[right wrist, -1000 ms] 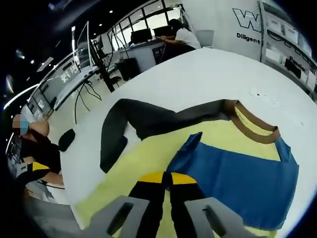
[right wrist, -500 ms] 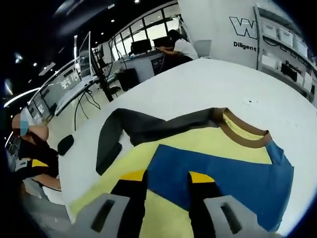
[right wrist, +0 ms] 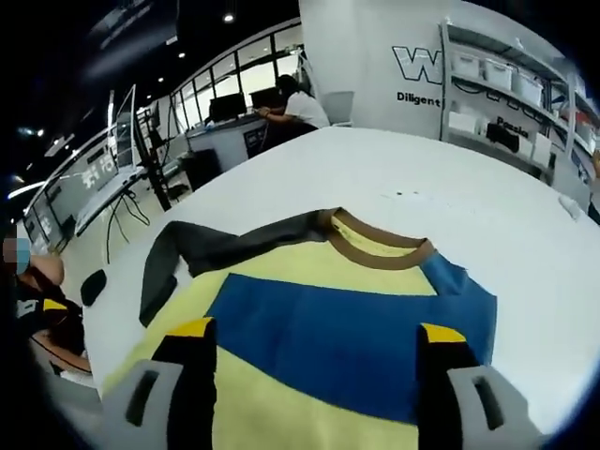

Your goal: Fold the garment on the visible template until the final outline fits inside the template.

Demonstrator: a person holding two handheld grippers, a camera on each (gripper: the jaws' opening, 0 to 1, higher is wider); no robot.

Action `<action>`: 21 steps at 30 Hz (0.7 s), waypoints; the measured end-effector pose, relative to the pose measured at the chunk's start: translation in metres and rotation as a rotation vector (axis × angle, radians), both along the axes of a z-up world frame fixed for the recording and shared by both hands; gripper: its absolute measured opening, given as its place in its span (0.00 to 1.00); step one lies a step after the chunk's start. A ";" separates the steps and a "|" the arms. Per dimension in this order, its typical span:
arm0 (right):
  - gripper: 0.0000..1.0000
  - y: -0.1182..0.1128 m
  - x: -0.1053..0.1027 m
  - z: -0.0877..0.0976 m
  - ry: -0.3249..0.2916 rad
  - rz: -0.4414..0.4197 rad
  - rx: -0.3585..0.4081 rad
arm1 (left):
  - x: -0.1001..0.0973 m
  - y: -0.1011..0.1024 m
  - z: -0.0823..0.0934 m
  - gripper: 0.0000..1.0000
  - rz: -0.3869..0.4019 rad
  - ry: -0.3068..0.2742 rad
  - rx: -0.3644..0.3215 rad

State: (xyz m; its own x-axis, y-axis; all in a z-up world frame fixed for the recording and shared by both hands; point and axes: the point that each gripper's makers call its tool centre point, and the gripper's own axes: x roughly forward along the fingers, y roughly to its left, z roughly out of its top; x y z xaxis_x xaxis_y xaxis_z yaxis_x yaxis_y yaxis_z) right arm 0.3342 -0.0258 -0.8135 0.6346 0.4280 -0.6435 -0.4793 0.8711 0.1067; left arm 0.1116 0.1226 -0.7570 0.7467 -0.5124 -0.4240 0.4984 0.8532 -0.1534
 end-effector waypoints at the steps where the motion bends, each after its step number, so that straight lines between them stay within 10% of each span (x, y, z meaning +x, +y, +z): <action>1: 0.90 -0.007 0.001 0.000 0.001 -0.022 0.002 | 0.000 0.000 0.000 0.99 0.000 0.000 0.000; 21: 0.86 -0.108 -0.006 -0.025 0.060 -0.267 0.009 | 0.000 0.001 -0.001 0.99 0.000 0.007 -0.003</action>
